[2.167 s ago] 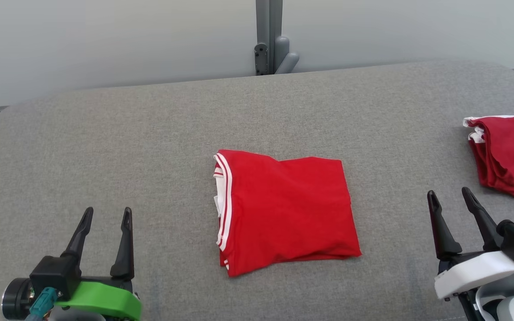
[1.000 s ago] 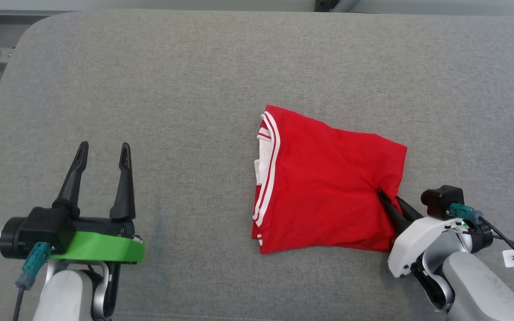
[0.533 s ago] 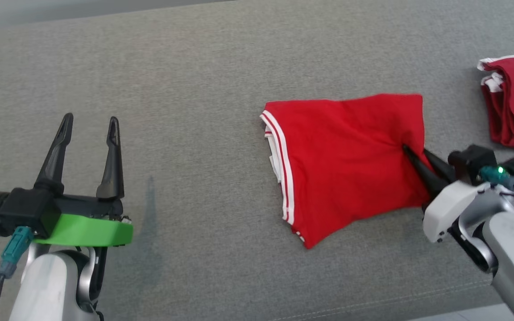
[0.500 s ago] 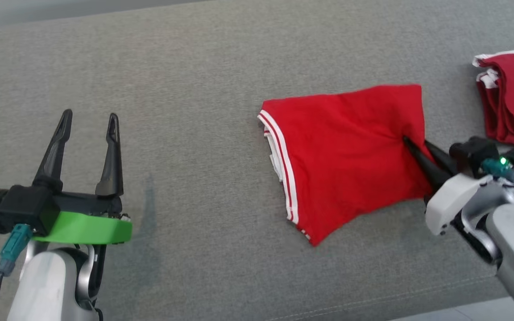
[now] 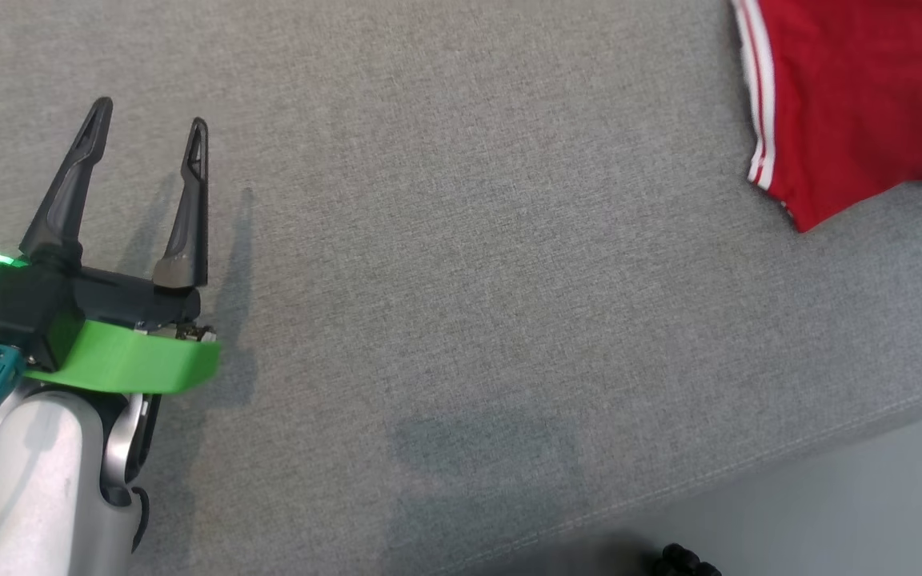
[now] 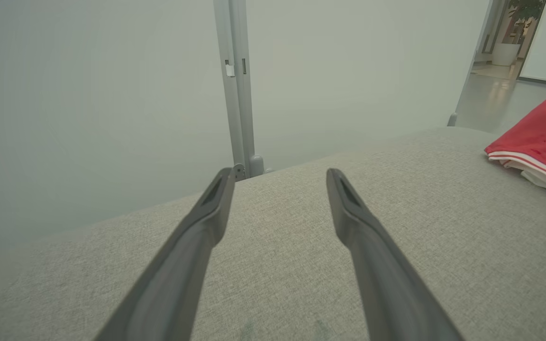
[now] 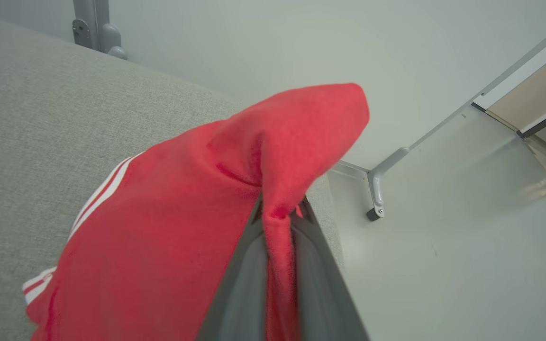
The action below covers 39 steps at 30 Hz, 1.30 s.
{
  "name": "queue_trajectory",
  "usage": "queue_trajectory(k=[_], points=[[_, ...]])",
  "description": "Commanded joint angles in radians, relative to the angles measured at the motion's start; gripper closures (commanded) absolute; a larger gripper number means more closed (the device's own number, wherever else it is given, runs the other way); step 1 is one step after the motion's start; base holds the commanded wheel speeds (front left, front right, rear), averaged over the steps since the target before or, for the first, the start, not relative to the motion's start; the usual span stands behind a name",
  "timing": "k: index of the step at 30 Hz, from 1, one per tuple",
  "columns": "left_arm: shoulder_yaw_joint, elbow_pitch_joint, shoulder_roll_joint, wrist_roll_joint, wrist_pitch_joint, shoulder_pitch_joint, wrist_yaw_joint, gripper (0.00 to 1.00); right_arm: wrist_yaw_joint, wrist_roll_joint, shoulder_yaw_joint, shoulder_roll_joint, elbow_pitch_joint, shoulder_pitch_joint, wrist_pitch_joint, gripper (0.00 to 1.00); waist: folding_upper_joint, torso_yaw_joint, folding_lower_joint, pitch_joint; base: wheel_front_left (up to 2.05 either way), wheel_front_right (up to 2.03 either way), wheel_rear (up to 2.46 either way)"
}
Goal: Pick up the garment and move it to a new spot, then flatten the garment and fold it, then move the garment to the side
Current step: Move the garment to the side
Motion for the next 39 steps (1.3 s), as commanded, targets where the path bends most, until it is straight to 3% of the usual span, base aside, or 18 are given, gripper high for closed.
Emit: queue_trajectory(k=[1,6,7,8,9,16,22,30,39], points=[[0.000,-0.006,0.014,0.004,0.004,-0.025,-0.004,0.00,-0.002,0.020,-0.027,-0.002,0.022,-0.007,-0.013,1.00,-0.0001,-0.052,-0.0001,0.094,0.00,0.00,0.00],[-0.013,-0.018,0.032,0.007,0.017,-0.048,-0.010,0.00,-0.002,0.002,-0.119,0.050,0.176,-0.035,-0.063,1.00,-0.0001,-0.044,-0.0001,0.134,0.00,0.00,0.00],[-0.016,-0.020,0.033,0.006,0.020,-0.052,-0.011,0.00,-0.002,-0.008,-0.133,0.071,0.211,-0.044,-0.076,0.73,-0.0001,-0.040,-0.0001,0.140,0.00,0.00,0.00],[-0.020,-0.020,0.035,0.007,0.022,-0.055,-0.012,0.00,-0.002,-0.014,-0.140,0.092,0.243,-0.054,-0.082,0.28,-0.0001,-0.037,-0.0001,0.143,0.00,0.00,0.00],[-0.022,-0.023,0.037,0.007,0.025,-0.057,-0.010,0.00,-0.002,-0.027,-0.147,0.112,0.272,-0.065,-0.092,0.00,-0.0001,-0.034,-0.0001,0.148,0.00,0.00,0.00],[-0.030,-0.020,0.043,0.006,0.025,-0.054,-0.008,0.00,-0.002,-0.110,-0.234,0.218,0.454,-0.125,-0.185,0.00,-0.0001,-0.021,-0.0001,0.149,0.00,0.00,0.00],[-0.031,0.007,0.032,-0.007,0.007,-0.026,0.003,0.00,-0.002,-0.165,-0.321,0.283,0.478,-0.125,-0.238,0.00,-0.0001,-0.021,-0.0001,0.105,0.00,0.00,0.00],[-0.001,0.053,-0.003,-0.051,-0.040,0.052,0.045,0.00,-0.002,-0.248,-0.346,0.443,0.253,-0.014,-0.257,0.00,-0.0001,-0.012,-0.0001,-0.002,0.00,0.00,0.00],[0.016,0.085,-0.026,-0.078,-0.072,0.136,0.079,0.00,-0.002,-0.276,-0.278,0.601,-0.055,0.166,-0.252,0.00,-0.0001,0.077,-0.0001,-0.114,0.00,0.00,0.00]])
